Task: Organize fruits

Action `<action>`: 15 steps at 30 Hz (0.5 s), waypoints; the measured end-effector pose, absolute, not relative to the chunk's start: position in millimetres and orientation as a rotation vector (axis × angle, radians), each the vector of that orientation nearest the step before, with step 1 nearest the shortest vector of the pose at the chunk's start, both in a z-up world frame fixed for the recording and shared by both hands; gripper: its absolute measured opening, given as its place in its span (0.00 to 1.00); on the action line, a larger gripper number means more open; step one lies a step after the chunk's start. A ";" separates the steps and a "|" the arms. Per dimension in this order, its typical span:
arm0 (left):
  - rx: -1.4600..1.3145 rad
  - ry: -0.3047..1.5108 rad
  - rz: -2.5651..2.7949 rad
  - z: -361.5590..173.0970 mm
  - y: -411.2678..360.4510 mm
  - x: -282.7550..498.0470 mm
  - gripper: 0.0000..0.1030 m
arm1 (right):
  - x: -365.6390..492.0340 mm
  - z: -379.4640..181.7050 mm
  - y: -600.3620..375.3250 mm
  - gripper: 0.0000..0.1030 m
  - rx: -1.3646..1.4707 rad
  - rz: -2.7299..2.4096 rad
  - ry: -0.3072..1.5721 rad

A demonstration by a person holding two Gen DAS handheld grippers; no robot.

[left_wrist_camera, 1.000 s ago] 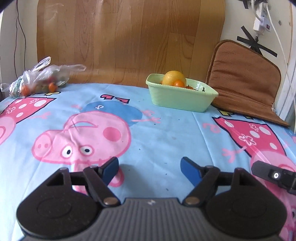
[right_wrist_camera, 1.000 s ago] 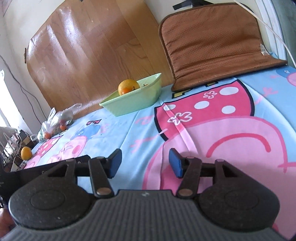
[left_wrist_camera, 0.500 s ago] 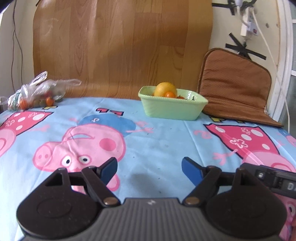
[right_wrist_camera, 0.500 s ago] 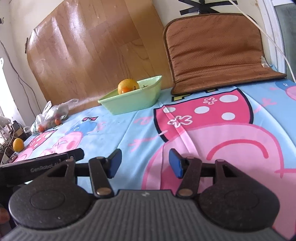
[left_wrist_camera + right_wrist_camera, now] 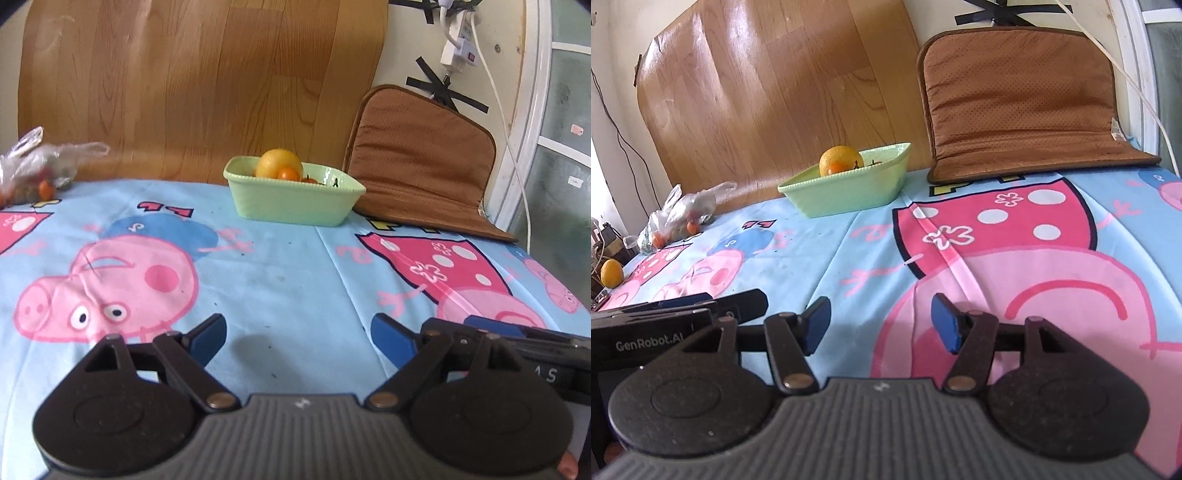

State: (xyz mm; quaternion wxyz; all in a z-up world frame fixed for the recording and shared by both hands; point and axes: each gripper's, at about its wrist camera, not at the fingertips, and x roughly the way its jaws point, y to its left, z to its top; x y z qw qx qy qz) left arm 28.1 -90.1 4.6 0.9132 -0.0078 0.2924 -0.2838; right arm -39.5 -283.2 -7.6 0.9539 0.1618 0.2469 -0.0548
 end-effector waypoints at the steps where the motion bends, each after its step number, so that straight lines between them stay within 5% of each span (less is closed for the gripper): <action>1: -0.017 0.602 -0.582 4.5 -90.1 28.2 0.86 | -39.0 -7.3 -282.7 0.61 0.328 -0.114 0.502; 15: 0.036 0.511 -0.398 9.9 -95.0 16.4 0.91 | -38.2 -7.8 -283.5 0.63 0.342 -0.117 0.495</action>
